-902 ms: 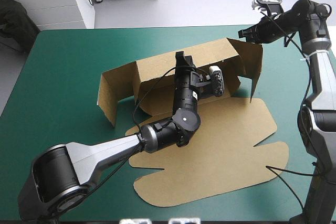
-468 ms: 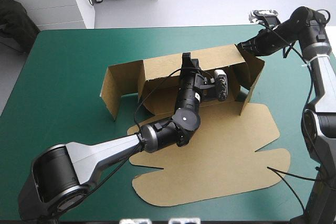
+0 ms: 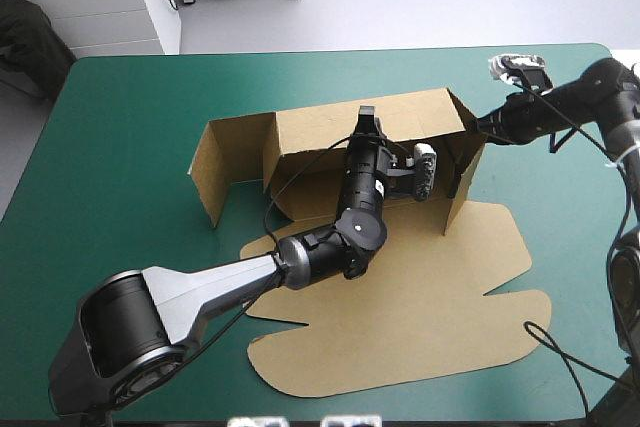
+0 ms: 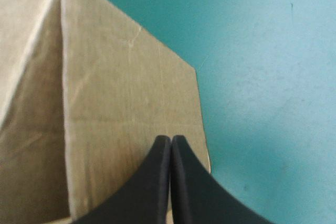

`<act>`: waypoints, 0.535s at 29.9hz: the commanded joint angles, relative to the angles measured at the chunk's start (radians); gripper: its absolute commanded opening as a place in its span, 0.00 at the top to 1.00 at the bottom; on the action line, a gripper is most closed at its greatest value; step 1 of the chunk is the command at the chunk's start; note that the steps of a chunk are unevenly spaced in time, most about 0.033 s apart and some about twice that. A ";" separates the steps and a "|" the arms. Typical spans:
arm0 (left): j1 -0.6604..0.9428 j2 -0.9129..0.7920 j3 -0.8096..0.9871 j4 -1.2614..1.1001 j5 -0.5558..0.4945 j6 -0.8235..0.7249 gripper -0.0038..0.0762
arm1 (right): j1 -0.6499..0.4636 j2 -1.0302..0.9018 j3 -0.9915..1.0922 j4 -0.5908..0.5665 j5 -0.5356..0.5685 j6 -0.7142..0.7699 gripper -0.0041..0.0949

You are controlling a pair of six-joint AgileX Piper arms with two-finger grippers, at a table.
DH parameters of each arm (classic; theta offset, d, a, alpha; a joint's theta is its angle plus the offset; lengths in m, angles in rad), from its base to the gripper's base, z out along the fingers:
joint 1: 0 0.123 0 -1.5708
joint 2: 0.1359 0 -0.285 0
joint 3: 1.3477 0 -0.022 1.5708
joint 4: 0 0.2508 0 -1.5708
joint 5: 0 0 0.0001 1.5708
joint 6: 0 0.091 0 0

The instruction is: Fold the box

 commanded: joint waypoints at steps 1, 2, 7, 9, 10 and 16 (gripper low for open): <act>-0.003 -0.038 -0.025 -0.007 0.005 -0.012 0.96 | -0.034 -0.116 0.109 0.174 -0.085 -0.157 0.97; -0.003 -0.038 -0.025 -0.004 0.000 -0.015 0.96 | -0.036 -0.128 0.144 0.205 -0.107 -0.197 0.97; -0.003 -0.038 -0.025 -0.001 -0.003 -0.020 0.96 | -0.038 -0.162 0.291 0.336 -0.171 -0.414 0.97; -0.003 -0.038 -0.025 -0.001 -0.001 -0.020 0.96 | -0.038 -0.162 0.303 0.353 -0.161 -0.453 0.97; -0.003 -0.038 -0.025 -0.001 0.002 -0.020 0.96 | -0.038 -0.162 0.303 0.353 -0.155 -0.457 0.97; -0.003 -0.038 -0.025 -0.001 0.006 -0.020 0.96 | -0.038 -0.190 0.303 0.260 -0.151 -0.453 0.89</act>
